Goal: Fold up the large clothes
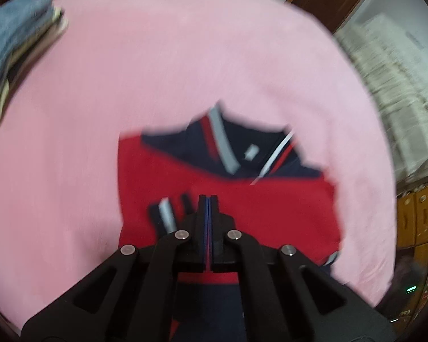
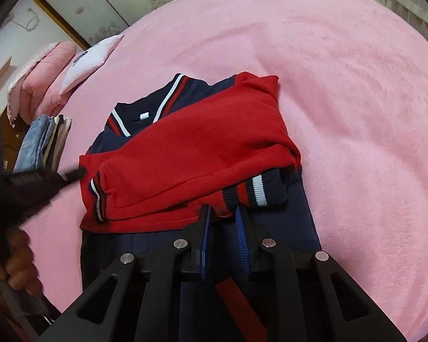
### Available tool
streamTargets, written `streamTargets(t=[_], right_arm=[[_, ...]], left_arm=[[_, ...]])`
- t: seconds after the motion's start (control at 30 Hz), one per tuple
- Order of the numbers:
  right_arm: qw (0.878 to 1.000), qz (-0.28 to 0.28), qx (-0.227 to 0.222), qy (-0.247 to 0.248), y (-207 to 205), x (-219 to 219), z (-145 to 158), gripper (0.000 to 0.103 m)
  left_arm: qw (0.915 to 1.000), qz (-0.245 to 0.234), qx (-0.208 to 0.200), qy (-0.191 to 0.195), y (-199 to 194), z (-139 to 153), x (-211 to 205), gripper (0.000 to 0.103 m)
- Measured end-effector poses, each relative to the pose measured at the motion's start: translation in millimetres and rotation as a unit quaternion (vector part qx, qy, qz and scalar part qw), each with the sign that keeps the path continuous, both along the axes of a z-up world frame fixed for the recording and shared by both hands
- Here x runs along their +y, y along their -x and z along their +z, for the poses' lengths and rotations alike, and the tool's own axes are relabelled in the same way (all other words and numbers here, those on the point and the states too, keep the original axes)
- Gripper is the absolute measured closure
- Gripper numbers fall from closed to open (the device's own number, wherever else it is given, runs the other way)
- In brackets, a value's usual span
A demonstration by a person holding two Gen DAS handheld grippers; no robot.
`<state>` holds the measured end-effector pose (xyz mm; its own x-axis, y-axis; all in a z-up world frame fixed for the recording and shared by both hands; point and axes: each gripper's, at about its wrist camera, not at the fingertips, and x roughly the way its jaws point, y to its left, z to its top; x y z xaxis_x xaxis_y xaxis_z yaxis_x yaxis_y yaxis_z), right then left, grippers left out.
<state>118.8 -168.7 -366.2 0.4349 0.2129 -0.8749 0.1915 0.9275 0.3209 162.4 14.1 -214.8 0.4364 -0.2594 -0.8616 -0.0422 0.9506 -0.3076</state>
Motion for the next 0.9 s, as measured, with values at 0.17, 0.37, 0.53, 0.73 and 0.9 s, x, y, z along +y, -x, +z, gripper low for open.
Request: streamTargets(t=[0.17,0.37,0.53,0.73,0.9], right_arm=[[1.0,-0.006,0.006,-0.009,1.1,-6.1,1.1,0.085],[1.0,0.016,-0.022,-0.013,0.8,-0.7,21.3,0.085],[0.999,0.027,-0.027,-0.016,-4.8,1.6,26.6,0.085],[1.0,0.022,-0.001,0.004,-9.4,-0.9,16.5,0.085],[1.0,0.004,0.017,0.005,-6.3,-10.6,8.4,0.085]], left_arm=[[0.9997,-0.022,-0.003,0.008,-18.2,25.0,-2.6,0.103],[0.9937,-0.005,0.112,-0.01,-16.0,-10.4,26.2,0.102],[0.9841,0.025,0.175,0.019,-13.7,-50.8,44.1,0.054],[0.982,0.027,0.186,0.016,-10.2,-74.6,41.3,0.052],[0.985,0.028,0.169,0.02,-5.9,-77.7,34.2,0.065]])
